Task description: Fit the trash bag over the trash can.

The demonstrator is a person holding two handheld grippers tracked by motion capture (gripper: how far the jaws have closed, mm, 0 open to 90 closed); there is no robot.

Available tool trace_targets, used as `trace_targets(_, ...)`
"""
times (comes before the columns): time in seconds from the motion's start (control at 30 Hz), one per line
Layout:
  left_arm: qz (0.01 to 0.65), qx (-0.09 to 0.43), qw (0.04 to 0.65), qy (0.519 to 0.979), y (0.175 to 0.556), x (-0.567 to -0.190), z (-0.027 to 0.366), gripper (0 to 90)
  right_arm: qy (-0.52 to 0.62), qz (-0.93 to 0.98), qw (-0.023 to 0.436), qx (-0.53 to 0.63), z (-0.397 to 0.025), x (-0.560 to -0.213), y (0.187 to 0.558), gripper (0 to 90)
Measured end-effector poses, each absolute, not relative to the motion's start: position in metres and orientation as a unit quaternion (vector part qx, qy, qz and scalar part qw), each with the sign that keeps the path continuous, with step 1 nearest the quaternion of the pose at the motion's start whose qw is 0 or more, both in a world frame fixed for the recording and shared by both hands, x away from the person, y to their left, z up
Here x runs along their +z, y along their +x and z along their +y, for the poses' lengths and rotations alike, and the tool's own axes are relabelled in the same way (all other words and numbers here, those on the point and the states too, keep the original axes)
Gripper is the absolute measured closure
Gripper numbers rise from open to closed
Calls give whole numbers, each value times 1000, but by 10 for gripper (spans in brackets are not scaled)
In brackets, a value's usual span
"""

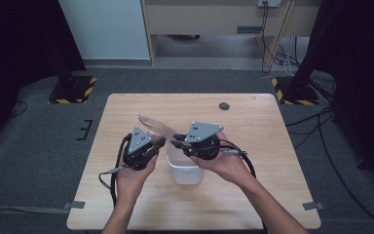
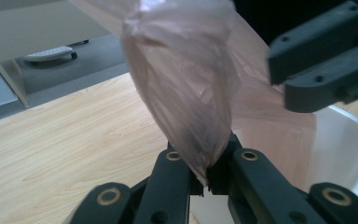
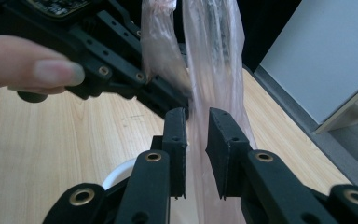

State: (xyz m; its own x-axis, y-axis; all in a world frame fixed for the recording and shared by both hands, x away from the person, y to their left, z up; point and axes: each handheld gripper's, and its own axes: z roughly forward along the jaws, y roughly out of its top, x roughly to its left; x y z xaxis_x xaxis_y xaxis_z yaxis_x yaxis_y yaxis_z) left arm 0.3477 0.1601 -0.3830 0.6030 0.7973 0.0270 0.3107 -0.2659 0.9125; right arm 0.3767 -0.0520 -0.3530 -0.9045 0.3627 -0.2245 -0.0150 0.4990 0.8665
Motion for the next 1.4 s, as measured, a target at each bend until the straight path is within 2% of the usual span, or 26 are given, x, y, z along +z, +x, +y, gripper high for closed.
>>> trace_targets(0.3, 363, 254, 483, 755, 346, -383, 163, 883, 104, 850, 211, 472, -46, -357, 382, 726)
trace_targets(0.4, 359, 255, 481, 758, 346, -383, 163, 883, 101, 854, 214, 464, -44, -358, 383, 837)
trace_targets(0.43, 359, 255, 481, 758, 346, -383, 163, 883, 101, 854, 214, 464, -44, -358, 383, 837)
trace_targets(0.47, 359, 256, 481, 758, 345, -383, 164, 883, 108, 856, 217, 456, -45, -359, 383, 900)
trace_targets(0.77, 378, 260, 481, 747, 348, -385, 179, 878, 137, 849, 218, 462, -71, -356, 380, 900)
trace_targets(0.8, 380, 259, 486, 743, 348, -386, 179, 858, 142, 846, 216, 467, -74, -356, 381, 900)
trace_targets(0.9, 380, 261, 483, 744, 347, -387, 178, 716, 151, 841, 215, 473, -79, -356, 384, 900)
trace_targets(0.97, 386, 263, 483, 741, 347, -391, 178, 569, 162, 838, 215, 476, -82, -358, 389, 900)
trace_targets(1.1, 395, 260, 484, 736, 349, -397, 185, 436, 172, 834, 210, 479, -85, -361, 394, 900)
trace_targets(1.23, 399, 256, 489, 732, 350, -400, 190, 392, 178, 832, 209, 482, -87, -362, 395, 900)
trace_targets(1.4, 399, 250, 490, 734, 353, -405, 197, 401, 186, 830, 199, 486, -90, -365, 399, 900)
